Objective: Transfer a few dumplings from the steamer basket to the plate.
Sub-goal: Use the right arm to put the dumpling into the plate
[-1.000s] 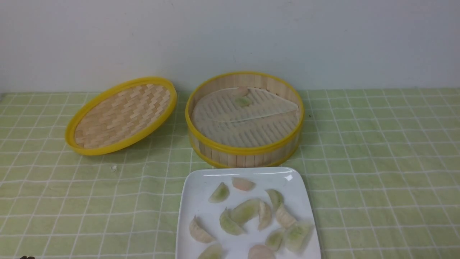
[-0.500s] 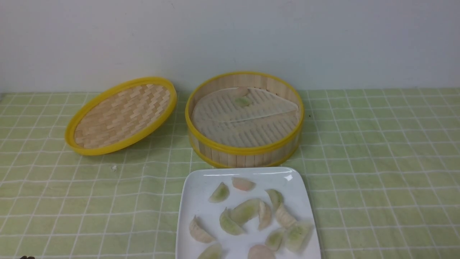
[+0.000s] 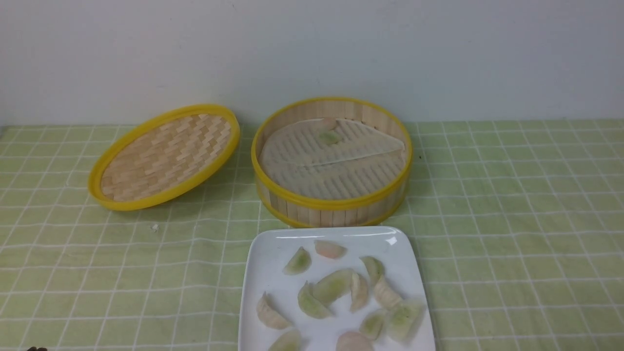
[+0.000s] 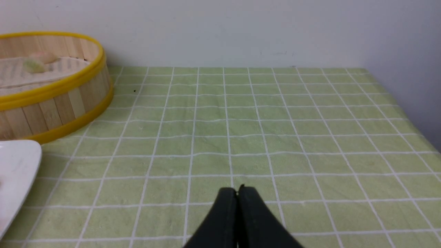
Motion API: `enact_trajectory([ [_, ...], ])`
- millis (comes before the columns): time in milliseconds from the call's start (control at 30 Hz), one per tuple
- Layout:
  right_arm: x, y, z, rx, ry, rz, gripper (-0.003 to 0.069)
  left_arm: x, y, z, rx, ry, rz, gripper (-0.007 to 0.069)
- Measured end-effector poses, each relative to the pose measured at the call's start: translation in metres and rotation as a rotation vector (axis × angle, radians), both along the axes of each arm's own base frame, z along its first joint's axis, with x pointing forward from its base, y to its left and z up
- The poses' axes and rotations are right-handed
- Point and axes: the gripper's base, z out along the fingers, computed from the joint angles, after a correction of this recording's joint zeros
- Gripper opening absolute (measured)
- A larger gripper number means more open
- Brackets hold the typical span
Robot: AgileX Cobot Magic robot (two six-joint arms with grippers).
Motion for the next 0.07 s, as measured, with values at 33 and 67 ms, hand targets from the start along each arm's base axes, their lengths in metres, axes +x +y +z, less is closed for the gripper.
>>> enact_trajectory([
  [33,0.0000,0.0000,0.0000,0.000,0.000,0.000,-0.0015,0.0000,0.0000,0.0000,0.000,0.000,0.000,-0.0006],
  [67,0.0000,0.0000,0.0000,0.000,0.000,0.000,-0.0015,0.0000,0.0000,0.0000,0.000,0.000,0.000,-0.0006],
])
